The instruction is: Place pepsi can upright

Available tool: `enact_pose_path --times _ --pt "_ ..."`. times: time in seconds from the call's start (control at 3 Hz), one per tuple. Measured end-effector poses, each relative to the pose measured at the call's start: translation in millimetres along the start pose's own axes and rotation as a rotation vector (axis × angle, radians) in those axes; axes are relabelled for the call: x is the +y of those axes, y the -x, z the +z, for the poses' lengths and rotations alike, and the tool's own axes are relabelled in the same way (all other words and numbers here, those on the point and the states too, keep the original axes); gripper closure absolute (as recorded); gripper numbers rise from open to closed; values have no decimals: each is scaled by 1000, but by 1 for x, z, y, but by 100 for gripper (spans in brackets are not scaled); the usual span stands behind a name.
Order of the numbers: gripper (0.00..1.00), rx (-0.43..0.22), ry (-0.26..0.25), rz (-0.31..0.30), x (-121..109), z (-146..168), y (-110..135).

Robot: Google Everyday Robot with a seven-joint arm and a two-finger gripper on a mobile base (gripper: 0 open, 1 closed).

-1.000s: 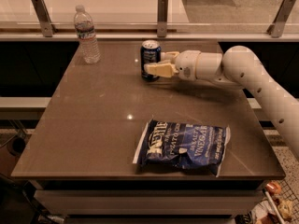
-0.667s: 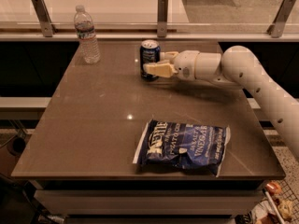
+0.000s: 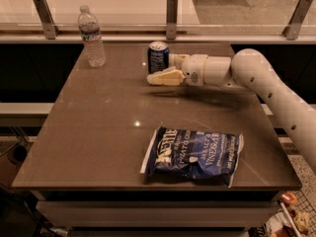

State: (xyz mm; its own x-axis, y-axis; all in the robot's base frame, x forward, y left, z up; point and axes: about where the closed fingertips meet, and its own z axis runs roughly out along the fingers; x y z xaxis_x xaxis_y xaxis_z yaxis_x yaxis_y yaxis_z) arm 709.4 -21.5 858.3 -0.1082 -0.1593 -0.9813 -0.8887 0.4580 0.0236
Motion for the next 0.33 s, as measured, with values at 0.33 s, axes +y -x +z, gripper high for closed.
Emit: enact_pose_path --times 0.33 --pt "0 0 0 0 0 0 0"
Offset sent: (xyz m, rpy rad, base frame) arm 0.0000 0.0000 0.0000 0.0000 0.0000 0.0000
